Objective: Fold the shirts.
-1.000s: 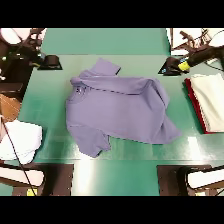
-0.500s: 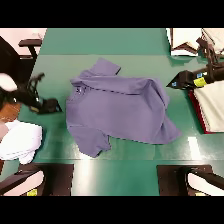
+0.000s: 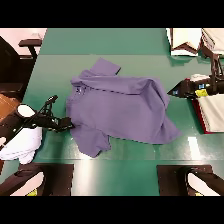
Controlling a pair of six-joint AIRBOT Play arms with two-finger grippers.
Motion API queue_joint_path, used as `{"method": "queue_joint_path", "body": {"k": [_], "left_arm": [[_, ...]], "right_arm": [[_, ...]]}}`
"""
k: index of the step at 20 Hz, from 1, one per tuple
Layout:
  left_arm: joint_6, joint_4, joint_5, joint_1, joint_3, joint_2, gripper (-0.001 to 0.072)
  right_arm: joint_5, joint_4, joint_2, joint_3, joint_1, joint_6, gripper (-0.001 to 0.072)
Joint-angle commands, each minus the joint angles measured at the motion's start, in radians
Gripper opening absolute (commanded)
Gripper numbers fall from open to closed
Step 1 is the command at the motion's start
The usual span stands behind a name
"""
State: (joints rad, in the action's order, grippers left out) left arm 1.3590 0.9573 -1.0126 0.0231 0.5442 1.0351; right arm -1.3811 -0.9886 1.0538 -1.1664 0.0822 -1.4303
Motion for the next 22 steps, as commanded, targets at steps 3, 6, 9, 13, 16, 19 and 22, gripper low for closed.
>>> {"method": "queue_joint_path", "body": {"k": [3, 6, 9, 13, 16, 19, 22], "left_arm": [[0.012, -0.017, 0.013, -0.032, 0.056, -0.008, 0.0022], [-0.006, -0.018, -0.047, -0.032, 0.132, -0.008, 0.0022], [-0.006, -0.019, -0.055, -0.032, 0.160, -0.008, 0.0022], [-0.006, -0.019, -0.058, -0.032, 0.160, -0.007, 0.0023], [-0.006, -0.021, -0.058, -0.032, 0.160, -0.007, 0.0022], [-0.006, -0.022, -0.054, -0.032, 0.160, -0.007, 0.0022], [-0.006, -0.023, -0.055, -0.032, 0.160, -0.007, 0.0023]], "right_arm": [[-0.127, -0.078, -0.010, 0.016, -0.111, -0.001, 0.0379], [-0.167, -0.179, -0.060, 0.154, -0.288, -0.002, 0.0379], [-0.157, -0.214, -0.111, 0.393, -0.514, -0.002, 0.0450], [-0.044, -0.188, -0.112, 0.646, -0.628, 0.000, 0.0460], [0.064, -0.056, -0.112, 0.727, -0.625, 0.029, 0.0434], [0.129, 0.004, -0.100, 0.735, -0.625, 0.030, 0.0424], [0.142, 0.010, -0.019, 0.701, -0.581, 0.038, 0.0363]]}}
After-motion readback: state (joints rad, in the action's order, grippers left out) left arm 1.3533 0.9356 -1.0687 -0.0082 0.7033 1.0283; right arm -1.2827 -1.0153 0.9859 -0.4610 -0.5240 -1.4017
